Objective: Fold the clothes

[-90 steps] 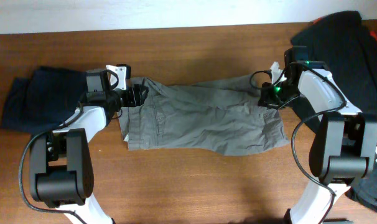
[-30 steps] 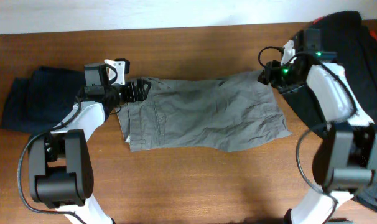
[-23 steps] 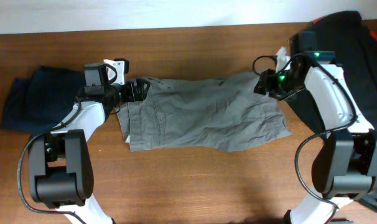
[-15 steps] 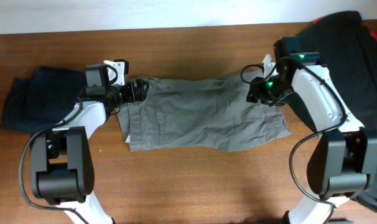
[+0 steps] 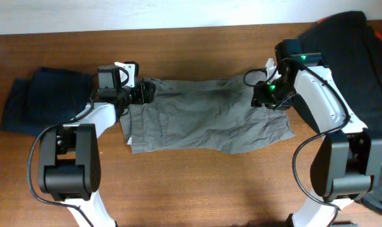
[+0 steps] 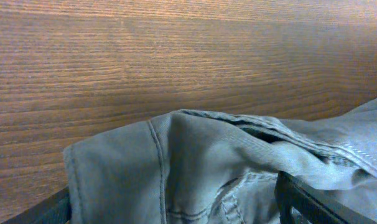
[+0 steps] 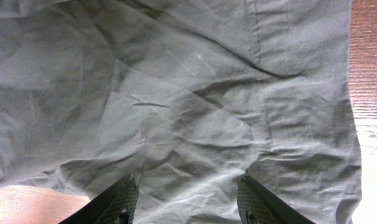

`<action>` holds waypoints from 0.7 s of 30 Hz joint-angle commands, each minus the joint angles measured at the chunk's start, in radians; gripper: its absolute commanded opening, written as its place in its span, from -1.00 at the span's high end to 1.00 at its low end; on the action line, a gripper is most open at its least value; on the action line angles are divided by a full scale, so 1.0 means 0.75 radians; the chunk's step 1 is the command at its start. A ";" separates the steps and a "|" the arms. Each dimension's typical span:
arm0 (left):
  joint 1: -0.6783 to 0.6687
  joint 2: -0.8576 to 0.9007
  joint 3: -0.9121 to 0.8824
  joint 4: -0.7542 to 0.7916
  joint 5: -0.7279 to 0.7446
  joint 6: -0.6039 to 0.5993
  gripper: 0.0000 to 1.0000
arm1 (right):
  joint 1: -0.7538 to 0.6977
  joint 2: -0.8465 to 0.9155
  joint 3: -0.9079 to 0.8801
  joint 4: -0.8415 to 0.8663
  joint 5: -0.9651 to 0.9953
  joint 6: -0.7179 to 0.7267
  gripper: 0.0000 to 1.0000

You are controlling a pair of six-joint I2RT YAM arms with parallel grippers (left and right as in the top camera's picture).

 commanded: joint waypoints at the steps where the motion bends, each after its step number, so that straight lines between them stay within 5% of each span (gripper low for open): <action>1: 0.004 0.019 0.017 0.041 -0.023 0.010 -0.15 | 0.006 0.012 -0.008 0.011 0.049 -0.012 -0.13; 3: 0.003 0.017 0.018 0.038 -0.005 0.009 0.60 | 0.005 0.012 -0.008 0.062 0.088 -0.010 -0.12; 6: 0.005 0.009 0.018 0.030 0.099 0.009 0.99 | 0.005 0.012 -0.008 0.196 0.143 -0.010 -0.13; 11: 0.005 -0.116 0.018 -0.109 0.157 0.009 0.99 | -0.026 0.038 -0.008 0.508 0.204 -0.009 -0.13; 21: 0.005 -0.228 0.018 -0.343 0.146 0.009 0.99 | -0.103 0.138 -0.008 0.648 0.225 -0.010 -0.28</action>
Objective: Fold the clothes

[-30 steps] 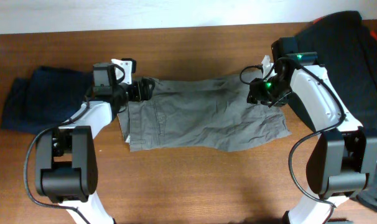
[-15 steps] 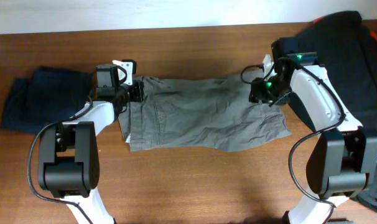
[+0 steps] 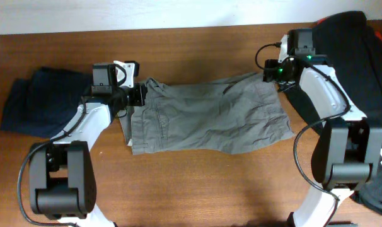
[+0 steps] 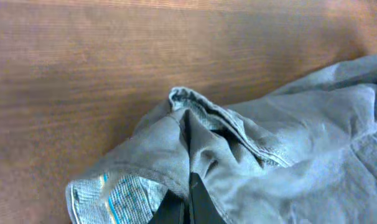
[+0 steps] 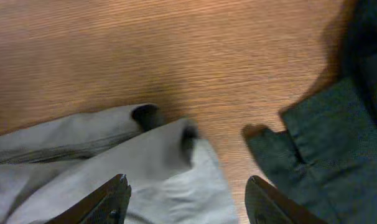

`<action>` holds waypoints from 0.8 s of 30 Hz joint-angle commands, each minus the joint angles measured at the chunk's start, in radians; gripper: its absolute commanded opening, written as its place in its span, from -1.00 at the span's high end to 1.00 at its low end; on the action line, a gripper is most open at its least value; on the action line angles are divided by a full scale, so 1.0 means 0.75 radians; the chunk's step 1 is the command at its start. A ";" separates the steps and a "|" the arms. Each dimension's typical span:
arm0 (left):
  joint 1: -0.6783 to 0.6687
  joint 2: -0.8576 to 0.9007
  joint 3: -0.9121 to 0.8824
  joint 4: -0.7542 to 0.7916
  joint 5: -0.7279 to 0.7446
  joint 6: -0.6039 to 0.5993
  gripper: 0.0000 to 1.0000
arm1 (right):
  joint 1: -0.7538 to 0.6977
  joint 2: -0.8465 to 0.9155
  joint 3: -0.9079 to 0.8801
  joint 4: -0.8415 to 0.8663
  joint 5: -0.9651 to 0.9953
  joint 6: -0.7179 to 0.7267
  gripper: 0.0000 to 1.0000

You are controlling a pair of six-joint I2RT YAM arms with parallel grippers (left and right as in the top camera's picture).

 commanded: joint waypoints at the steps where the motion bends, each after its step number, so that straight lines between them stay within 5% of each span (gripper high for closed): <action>1: 0.004 -0.031 0.008 -0.058 -0.004 0.006 0.99 | -0.003 0.034 -0.001 0.012 0.023 -0.004 -0.29; 5: 0.004 -0.031 0.008 -0.053 -0.111 0.006 0.94 | -0.001 0.049 -0.001 0.014 -0.002 -0.004 -0.28; 6: 0.004 -0.031 0.008 -0.036 -0.155 0.006 0.76 | -0.001 0.050 -0.001 0.014 -0.002 -0.005 -0.28; 10: 0.004 -0.031 0.008 0.044 -0.259 0.006 -0.87 | -0.001 0.050 -0.001 0.013 -0.002 -0.005 -0.28; 11: 0.004 -0.031 0.008 0.069 -0.263 0.006 -0.98 | -0.001 0.050 -0.001 0.011 -0.002 -0.005 -0.28; 14: 0.004 -0.031 0.008 0.170 -0.298 0.007 -0.98 | -0.001 0.050 -0.001 0.007 -0.002 -0.005 -0.28; 16: 0.004 -0.031 0.009 0.195 -0.229 0.214 -0.98 | -0.001 0.050 -0.001 0.003 -0.002 -0.005 -0.28; 19: 0.024 -0.030 0.050 0.030 -0.056 0.493 -0.98 | -0.001 0.050 -0.001 -0.004 -0.002 -0.005 -0.28; 24: 0.130 -0.005 0.247 -0.263 0.036 0.730 -0.98 | 0.000 0.050 -0.001 -0.011 -0.006 -0.004 -0.28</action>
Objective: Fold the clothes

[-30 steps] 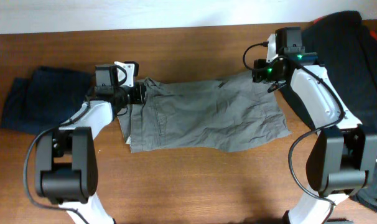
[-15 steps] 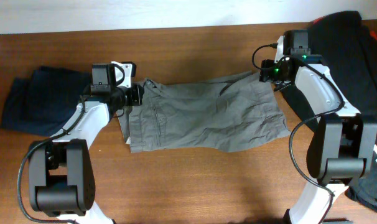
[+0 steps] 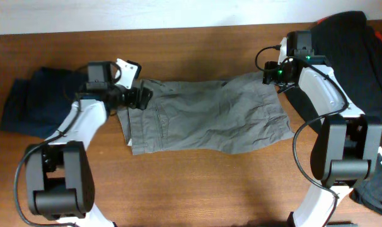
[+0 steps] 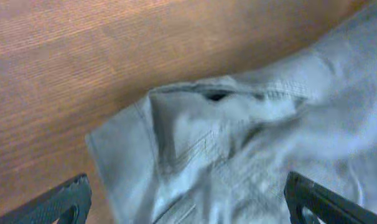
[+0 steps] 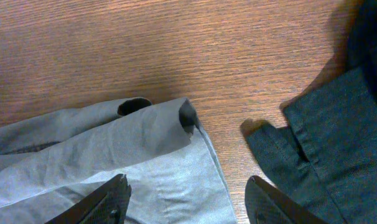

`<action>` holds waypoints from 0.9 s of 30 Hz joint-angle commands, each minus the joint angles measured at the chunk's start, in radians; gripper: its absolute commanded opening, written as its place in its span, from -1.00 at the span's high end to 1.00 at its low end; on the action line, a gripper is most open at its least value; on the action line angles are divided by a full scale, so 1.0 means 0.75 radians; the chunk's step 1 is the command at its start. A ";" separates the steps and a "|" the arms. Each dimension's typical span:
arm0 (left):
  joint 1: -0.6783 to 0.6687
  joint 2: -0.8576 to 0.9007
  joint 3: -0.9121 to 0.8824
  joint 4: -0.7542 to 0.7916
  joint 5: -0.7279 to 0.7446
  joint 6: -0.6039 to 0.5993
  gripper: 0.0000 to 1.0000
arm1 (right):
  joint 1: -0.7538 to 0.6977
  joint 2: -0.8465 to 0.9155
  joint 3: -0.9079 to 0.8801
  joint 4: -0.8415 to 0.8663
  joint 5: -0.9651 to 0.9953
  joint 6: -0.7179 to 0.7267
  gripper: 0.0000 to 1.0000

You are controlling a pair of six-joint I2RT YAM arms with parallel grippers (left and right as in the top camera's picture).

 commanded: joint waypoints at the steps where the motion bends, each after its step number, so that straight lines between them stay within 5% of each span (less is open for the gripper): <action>1: 0.110 0.023 0.238 -0.166 0.126 0.301 -0.97 | 0.006 0.016 -0.001 -0.007 -0.008 0.001 -0.28; 13: 0.125 0.473 0.774 -0.660 0.154 0.560 -0.97 | 0.006 0.016 -0.001 -0.034 -0.008 0.000 -0.28; 21: 0.099 0.578 0.780 -0.615 0.149 0.612 -0.93 | 0.006 0.016 -0.001 -0.041 -0.008 0.000 -0.28; 24: 0.096 0.595 0.780 -0.586 0.149 0.612 -0.78 | 0.006 0.016 -0.001 -0.045 -0.008 0.000 -0.28; 27: 0.096 0.596 0.780 -0.551 0.149 0.612 -0.36 | 0.006 0.016 -0.001 -0.051 -0.008 0.000 -0.28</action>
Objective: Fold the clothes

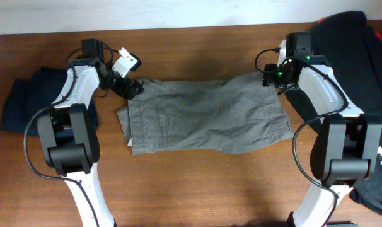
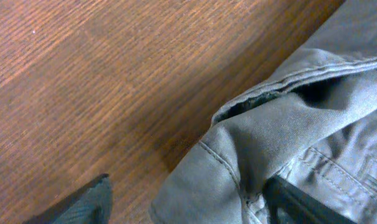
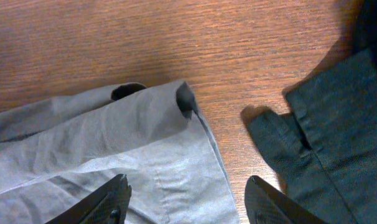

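Observation:
Grey shorts (image 1: pixel 207 116) lie spread flat across the middle of the wooden table. My left gripper (image 1: pixel 129 88) is at their far left corner, open. In the left wrist view the waistband corner (image 2: pixel 257 143) lies between the spread fingers (image 2: pixel 83 202). My right gripper (image 1: pixel 276 79) hovers open over the far right corner. In the right wrist view the leg hem (image 3: pixel 176 118) sits just ahead of the wide-apart fingers (image 3: pixel 107 199). Neither gripper holds any cloth.
A dark navy garment (image 1: pixel 27 107) lies bunched at the table's left end. A black clothes pile (image 1: pixel 358 44) fills the right end, and its dark edge (image 3: pixel 325 143) reaches close to the shorts' right corner. The bare table (image 1: pixel 197 183) runs along the near side.
My left gripper has moved slightly up and to the left and turned, and is still open at the waistband corner. The right gripper has hardly moved. The shorts lie the same.
First, my left gripper was open at the shorts' left corner and my right open over their right half. Then the left looked shut on the waistband and the right was at the far right corner. After that the left was open, and the shorts lay flatter.

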`<action>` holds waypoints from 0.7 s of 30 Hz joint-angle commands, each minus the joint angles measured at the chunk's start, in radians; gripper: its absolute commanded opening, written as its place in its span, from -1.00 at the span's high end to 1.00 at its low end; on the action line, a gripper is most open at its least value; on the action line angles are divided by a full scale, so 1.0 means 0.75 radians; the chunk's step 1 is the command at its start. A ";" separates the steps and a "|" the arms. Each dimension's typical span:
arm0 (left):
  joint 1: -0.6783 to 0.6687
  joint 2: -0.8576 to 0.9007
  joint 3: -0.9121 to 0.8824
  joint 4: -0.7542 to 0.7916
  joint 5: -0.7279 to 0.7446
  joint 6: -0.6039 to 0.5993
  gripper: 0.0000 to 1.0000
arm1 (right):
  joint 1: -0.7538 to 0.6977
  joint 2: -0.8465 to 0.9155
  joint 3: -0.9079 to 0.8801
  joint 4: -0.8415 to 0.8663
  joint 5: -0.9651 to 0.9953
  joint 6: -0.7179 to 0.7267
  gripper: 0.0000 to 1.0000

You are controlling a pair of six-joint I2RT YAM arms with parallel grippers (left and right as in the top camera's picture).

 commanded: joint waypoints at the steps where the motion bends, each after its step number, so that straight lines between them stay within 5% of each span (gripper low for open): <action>1: -0.001 0.022 0.026 0.028 0.024 0.023 -0.25 | 0.006 0.009 -0.001 -0.006 -0.008 0.000 -0.28; 8: -0.015 0.022 0.026 0.019 0.026 0.022 -0.17 | 0.006 0.009 -0.001 -0.009 -0.007 0.000 -0.28; 13: -0.028 0.022 0.026 0.019 0.024 0.022 0.20 | 0.006 0.009 -0.001 -0.009 -0.008 0.000 -0.28; 17: -0.030 0.022 0.026 0.011 0.024 0.021 0.99 | 0.006 0.009 -0.001 -0.009 -0.008 0.000 -0.28; 21: -0.030 0.021 0.026 -0.096 0.024 0.009 0.99 | 0.006 0.010 -0.001 -0.003 -0.007 -0.001 -0.29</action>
